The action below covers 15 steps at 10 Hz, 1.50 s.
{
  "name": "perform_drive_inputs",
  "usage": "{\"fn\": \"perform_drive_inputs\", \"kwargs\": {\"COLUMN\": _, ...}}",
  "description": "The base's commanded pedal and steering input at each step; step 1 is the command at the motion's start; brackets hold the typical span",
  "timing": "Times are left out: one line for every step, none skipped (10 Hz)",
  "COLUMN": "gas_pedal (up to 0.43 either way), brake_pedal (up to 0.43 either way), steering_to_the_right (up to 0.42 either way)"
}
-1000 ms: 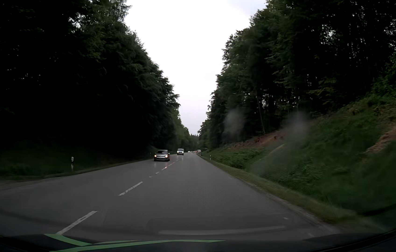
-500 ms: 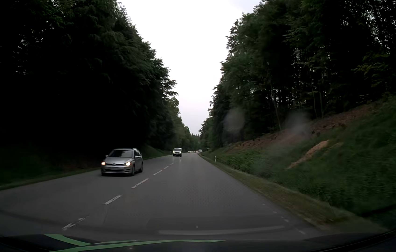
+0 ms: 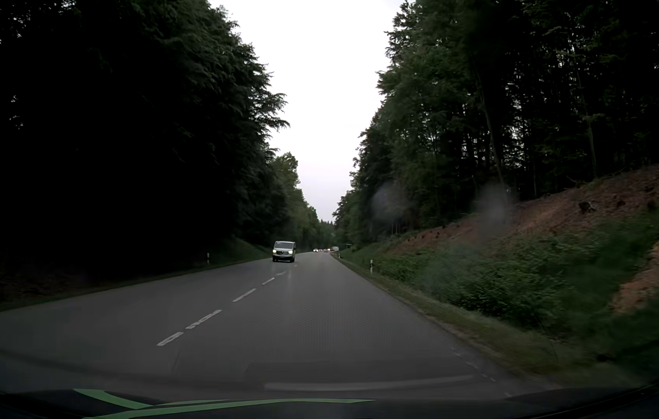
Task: Follow the waypoints while adhering to traffic rules and regulations
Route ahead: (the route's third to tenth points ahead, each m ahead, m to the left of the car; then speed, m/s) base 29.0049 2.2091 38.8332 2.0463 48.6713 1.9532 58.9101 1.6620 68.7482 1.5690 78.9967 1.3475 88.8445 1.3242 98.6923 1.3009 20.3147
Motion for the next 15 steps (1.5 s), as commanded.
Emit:
{"fn": "perform_drive_inputs", "kwargs": {"gas_pedal": 0.130, "brake_pedal": 0.000, "steering_to_the_right": -0.002}}
{"fn": "perform_drive_inputs", "kwargs": {"gas_pedal": 0.130, "brake_pedal": 0.000, "steering_to_the_right": -0.001}}
{"fn": "perform_drive_inputs", "kwargs": {"gas_pedal": 0.130, "brake_pedal": 0.000, "steering_to_the_right": -0.001}}
{"fn": "perform_drive_inputs", "kwargs": {"gas_pedal": 0.130, "brake_pedal": 0.000, "steering_to_the_right": -0.001}}
{"fn": "perform_drive_inputs", "kwargs": {"gas_pedal": 0.130, "brake_pedal": 0.000, "steering_to_the_right": -0.001}}
{"fn": "perform_drive_inputs", "kwargs": {"gas_pedal": 0.130, "brake_pedal": 0.000, "steering_to_the_right": -0.001}}
{"fn": "perform_drive_inputs", "kwargs": {"gas_pedal": 0.130, "brake_pedal": 0.000, "steering_to_the_right": -0.001}}
{"fn": "perform_drive_inputs", "kwargs": {"gas_pedal": 0.130, "brake_pedal": 0.000, "steering_to_the_right": -0.002}}
{"fn": "perform_drive_inputs", "kwargs": {"gas_pedal": 0.118, "brake_pedal": 0.000, "steering_to_the_right": -0.001}}
{"fn": "perform_drive_inputs", "kwargs": {"gas_pedal": 0.118, "brake_pedal": 0.000, "steering_to_the_right": -0.002}}
{"fn": "perform_drive_inputs", "kwargs": {"gas_pedal": 0.118, "brake_pedal": 0.000, "steering_to_the_right": -0.002}}
{"fn": "perform_drive_inputs", "kwargs": {"gas_pedal": 0.118, "brake_pedal": 0.000, "steering_to_the_right": -0.002}}
{"fn": "perform_drive_inputs", "kwargs": {"gas_pedal": 0.118, "brake_pedal": 0.000, "steering_to_the_right": -0.001}}
{"fn": "perform_drive_inputs", "kwargs": {"gas_pedal": 0.118, "brake_pedal": 0.000, "steering_to_the_right": -0.001}}
{"fn": "perform_drive_inputs", "kwargs": {"gas_pedal": 0.118, "brake_pedal": 0.000, "steering_to_the_right": -0.001}}
